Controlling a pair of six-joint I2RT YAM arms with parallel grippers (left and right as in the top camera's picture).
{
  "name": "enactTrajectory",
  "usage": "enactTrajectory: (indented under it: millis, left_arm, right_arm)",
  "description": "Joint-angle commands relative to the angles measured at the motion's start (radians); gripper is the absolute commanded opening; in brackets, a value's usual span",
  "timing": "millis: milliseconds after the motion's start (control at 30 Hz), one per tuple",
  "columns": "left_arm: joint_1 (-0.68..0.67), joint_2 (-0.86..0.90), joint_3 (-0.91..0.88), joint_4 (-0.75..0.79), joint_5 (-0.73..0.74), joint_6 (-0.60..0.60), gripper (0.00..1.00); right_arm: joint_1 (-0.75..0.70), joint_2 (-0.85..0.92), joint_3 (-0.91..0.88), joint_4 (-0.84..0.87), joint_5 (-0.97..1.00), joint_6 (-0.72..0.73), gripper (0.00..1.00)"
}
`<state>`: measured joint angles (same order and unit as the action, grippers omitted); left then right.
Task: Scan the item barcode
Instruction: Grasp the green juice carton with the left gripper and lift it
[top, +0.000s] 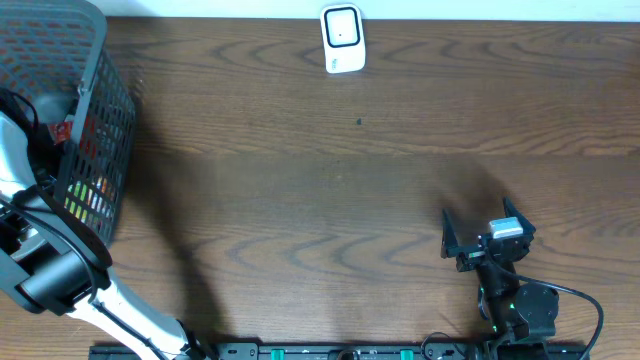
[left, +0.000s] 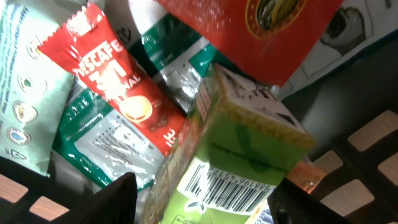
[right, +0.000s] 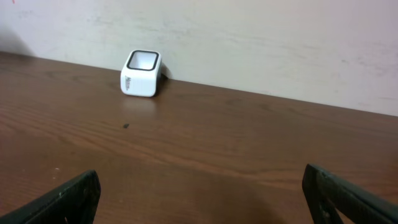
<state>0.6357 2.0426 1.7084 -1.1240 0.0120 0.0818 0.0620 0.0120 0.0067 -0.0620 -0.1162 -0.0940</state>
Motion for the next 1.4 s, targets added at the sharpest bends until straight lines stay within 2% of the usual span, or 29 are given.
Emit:
enactTrajectory:
  millis: [0,433,600,700,900,967,1033,1133,1367]
  left_arm:
    - [0.001,0.011,-0.008,0.008,-0.024,-0.008,0.68]
    - [0.001,0.011,-0.012,-0.035,-0.025,-0.04,0.57]
    - [0.001,0.011,-0.041,-0.042,-0.032,-0.069,0.57]
    - [0.001,0.011,-0.074,-0.034,-0.084,-0.114,0.58]
    - [0.001,0.01,-0.089,-0.009,-0.084,-0.114,0.58]
    - [0.001,0.01,-0.089,-0.002,-0.083,-0.114,0.55]
    - [0.001,0.009,-0.085,0.004,-0.071,-0.114,0.42]
    - [0.001,0.003,-0.058,0.0,-0.035,-0.114,0.33]
    - [0.001,-0.048,0.031,-0.018,-0.023,-0.114,0.33]
  right_arm:
    - [-0.002,-0.005,-0.001,-0.003,-0.001,0.011,0.99]
    - [-0.002,-0.005,-0.001,-0.003,-0.001,0.011,0.99]
    - [-0.002,-0.005,-0.001,-0.003,-0.001,0.011,0.99]
    - [-0.002,-0.005,-0.001,-0.003,-0.001,0.011,0.99]
    - [-0.002,-0.005,-0.001,-0.003,-0.001,0.011,0.99]
    - [-0.003,-0.005,-0.001,-0.003,-0.001,0.011,0.99]
    - [-0.002,-0.005,-0.001,-0.003,-0.001,0.011,0.99]
    - [-0.002,-0.005,-0.001,-0.003,-0.001,0.011,0.99]
    - [-0.003,-0.005,-0.001,-0.003,-0.001,0.011,0.99]
